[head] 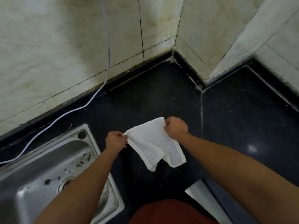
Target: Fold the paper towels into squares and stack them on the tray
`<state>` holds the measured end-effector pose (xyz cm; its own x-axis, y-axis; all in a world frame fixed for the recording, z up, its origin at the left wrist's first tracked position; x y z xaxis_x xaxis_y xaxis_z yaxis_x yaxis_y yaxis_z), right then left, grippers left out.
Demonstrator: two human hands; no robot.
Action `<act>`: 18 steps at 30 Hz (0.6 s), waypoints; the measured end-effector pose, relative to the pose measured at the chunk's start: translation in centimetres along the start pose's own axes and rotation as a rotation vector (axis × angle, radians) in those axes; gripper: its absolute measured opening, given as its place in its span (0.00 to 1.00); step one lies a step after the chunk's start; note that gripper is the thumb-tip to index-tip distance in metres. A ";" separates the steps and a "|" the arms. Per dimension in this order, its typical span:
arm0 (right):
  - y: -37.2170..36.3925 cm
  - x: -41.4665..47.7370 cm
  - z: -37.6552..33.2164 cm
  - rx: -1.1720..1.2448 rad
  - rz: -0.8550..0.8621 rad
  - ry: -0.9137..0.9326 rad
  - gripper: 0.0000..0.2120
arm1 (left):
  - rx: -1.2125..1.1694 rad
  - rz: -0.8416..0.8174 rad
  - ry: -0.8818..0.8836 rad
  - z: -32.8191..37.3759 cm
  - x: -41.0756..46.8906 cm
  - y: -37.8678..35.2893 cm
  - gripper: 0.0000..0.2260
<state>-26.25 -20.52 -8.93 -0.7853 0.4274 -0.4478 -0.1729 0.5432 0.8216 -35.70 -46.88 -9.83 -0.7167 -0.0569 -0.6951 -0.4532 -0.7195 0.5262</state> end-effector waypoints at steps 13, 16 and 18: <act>2.2 -4.2 -0.4 -0.078 0.067 0.426 0.10 | 0.576 -0.026 -0.539 3.6 -6.1 -3.9 0.03; -1.2 -8.1 1.2 -0.300 -0.253 0.510 0.19 | 0.856 -0.164 -0.735 0.2 -9.2 -7.9 0.12; -2.5 -9.6 2.4 -0.441 -0.255 0.541 0.22 | 0.982 -0.185 -0.799 -1.9 -10.1 -9.2 0.15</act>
<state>-16.89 -24.26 -7.56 -0.8524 -0.1504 -0.5008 -0.5220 0.1891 0.8317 -23.25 -41.02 -8.58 -0.5642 0.6648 -0.4896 -0.5346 0.1578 0.8303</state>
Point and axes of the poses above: each hand's wrist, its own x-axis towards the middle knuckle, its own y-axis out of the back of the hand, z = x × y, the point moved 7 cm from there along x, towards the middle knuckle, and after that the axes turned 7 degrees about y, right-handed, at the moved point
